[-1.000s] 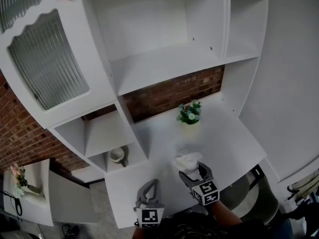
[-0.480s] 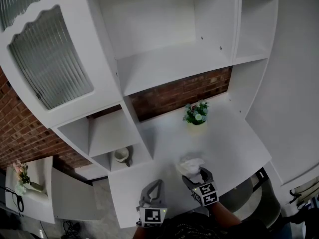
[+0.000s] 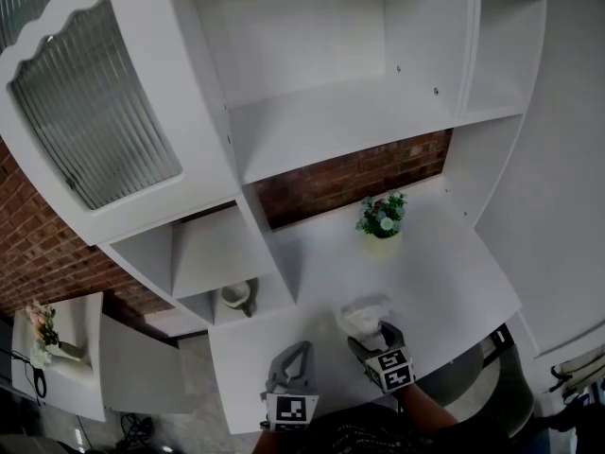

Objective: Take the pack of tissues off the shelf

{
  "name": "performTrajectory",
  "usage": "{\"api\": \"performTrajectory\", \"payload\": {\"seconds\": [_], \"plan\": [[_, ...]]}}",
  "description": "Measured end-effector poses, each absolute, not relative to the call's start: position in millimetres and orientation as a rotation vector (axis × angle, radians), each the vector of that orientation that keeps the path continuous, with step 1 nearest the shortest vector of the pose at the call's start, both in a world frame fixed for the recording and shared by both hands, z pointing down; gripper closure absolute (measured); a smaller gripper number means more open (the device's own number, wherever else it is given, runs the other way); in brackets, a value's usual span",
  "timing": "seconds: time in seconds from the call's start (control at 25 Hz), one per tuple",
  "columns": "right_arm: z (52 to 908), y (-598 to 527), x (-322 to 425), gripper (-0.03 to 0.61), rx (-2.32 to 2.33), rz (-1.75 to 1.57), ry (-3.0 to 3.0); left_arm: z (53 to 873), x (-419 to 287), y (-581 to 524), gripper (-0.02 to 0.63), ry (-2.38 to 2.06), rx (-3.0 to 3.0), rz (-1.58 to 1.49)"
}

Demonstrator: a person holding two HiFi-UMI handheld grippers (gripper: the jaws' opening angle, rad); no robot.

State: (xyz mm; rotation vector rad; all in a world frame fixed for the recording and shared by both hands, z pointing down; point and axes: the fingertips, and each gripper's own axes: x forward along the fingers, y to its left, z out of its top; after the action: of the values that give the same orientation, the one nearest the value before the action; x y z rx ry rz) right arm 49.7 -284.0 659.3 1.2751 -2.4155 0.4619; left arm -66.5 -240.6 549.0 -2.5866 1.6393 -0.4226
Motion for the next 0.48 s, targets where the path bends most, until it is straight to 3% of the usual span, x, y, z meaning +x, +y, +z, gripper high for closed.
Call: {"api": "performTrajectory", "payload": {"seconds": [0.48], "plan": [[680,-289,48,0.245,1.256,0.438,-2.362,558,-69,-248,0.603,1.657,-2.599,-0.465]]}}
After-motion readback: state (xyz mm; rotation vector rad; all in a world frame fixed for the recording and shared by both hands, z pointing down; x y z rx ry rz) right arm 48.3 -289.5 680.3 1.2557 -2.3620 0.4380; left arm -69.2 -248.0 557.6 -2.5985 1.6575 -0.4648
